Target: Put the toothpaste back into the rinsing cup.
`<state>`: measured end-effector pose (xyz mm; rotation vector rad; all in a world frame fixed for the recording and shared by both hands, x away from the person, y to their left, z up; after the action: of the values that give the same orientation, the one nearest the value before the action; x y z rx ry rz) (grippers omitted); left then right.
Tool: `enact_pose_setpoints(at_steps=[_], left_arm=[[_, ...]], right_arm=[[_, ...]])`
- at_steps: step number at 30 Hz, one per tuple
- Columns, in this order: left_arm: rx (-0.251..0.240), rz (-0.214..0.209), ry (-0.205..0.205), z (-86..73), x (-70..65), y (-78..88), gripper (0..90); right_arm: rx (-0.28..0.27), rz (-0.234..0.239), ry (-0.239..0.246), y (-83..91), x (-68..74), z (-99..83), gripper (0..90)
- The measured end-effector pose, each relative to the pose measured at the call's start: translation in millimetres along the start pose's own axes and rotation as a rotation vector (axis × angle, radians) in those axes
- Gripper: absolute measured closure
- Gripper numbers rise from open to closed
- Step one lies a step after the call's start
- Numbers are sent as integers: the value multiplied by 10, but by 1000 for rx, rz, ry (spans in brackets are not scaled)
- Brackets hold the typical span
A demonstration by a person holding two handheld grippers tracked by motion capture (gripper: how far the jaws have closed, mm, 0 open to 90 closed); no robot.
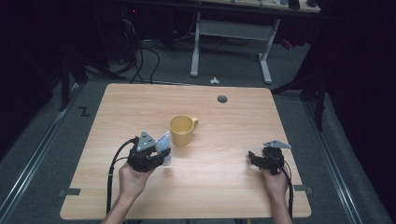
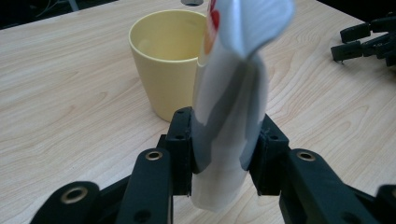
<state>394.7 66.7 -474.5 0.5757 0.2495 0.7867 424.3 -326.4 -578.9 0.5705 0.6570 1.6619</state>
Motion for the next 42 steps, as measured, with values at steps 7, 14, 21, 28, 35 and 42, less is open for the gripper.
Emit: enact_pose_setpoints(at_steps=[7,14,21,28,35,42], left_arm=[[-28,-23,4,114,2,38,655],[-37,-21,-10,232,20,51,655],[-38,-49,-4,326,32,39,656],[-62,-66,10,450,73,83,656],[-72,-72,8,578,125,93,657],[-65,-82,10,694,169,48,658]], right_arm=[[0,0,0,0,0,0,281],[0,0,0,0,0,0,281],[0,0,-1,0,0,0,281],[0,-1,-1,0,-1,0,281],[0,0,0,0,-1,0,281],[0,0,-1,0,0,0,281]])
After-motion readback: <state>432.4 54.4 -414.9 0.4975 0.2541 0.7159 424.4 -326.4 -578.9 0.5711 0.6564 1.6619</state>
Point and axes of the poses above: each handheld gripper's, and its own axes: y roughly backward along the jaws, z roughly out of its top, x roughly to its left, the point moved 7 cm from there along -y, roughly forward along the jaws, and after that the axes turned 3 degrees about -y, right-handed, at the moved point
